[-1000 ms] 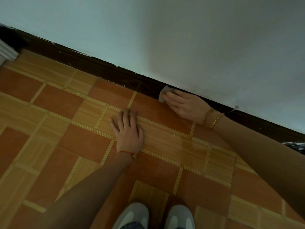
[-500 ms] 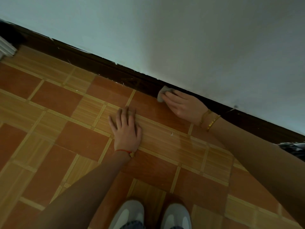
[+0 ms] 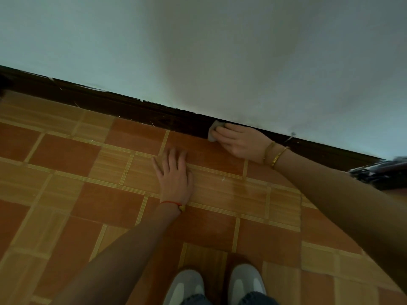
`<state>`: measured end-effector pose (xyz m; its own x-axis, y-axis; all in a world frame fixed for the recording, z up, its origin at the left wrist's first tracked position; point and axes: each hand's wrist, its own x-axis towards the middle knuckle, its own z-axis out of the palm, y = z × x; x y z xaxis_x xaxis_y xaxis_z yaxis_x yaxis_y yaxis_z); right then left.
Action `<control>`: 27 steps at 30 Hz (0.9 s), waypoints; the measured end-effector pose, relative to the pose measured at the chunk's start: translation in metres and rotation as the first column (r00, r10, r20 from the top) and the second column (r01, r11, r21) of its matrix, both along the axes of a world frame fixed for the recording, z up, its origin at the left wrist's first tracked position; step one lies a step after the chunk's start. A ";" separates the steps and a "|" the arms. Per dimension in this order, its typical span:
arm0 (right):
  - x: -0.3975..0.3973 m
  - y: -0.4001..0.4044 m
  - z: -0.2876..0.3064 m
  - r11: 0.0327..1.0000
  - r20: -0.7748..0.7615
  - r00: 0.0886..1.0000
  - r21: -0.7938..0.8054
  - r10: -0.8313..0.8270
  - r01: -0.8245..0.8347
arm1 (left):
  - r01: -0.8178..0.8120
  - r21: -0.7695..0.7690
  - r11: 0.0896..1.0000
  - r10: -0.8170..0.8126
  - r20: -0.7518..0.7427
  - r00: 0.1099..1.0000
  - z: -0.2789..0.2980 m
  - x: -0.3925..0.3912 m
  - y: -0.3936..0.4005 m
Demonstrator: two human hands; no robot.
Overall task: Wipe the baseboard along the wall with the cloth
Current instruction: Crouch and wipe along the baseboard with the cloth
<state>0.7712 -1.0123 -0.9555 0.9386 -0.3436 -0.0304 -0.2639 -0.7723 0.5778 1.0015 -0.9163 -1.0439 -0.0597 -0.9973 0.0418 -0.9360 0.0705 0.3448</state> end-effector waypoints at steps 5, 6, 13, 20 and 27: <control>0.009 0.006 0.000 0.997 0.022 0.998 0.057 -0.059 0.057 | 0.076 -0.003 0.997 -0.076 0.004 0.997 0.002 -0.011 -0.009; 0.005 0.009 0.002 0.995 0.016 0.997 0.070 -0.078 0.077 | 0.089 -0.003 0.996 -0.089 0.007 0.996 0.003 -0.013 -0.010; -0.047 0.035 0.026 0.975 -0.103 0.983 0.147 -0.150 0.165 | 0.186 0.006 0.983 -0.186 0.011 0.982 0.005 -0.024 -0.012; -0.098 0.046 0.013 0.989 -0.124 0.986 0.086 -0.110 0.121 | 0.112 0.029 0.993 -0.112 0.011 0.994 -0.012 -0.029 -0.009; -0.061 0.028 -0.002 0.998 0.063 0.997 0.047 -0.045 0.042 | 0.053 -0.006 0.999 -0.053 0.021 0.998 -0.019 -0.032 -0.006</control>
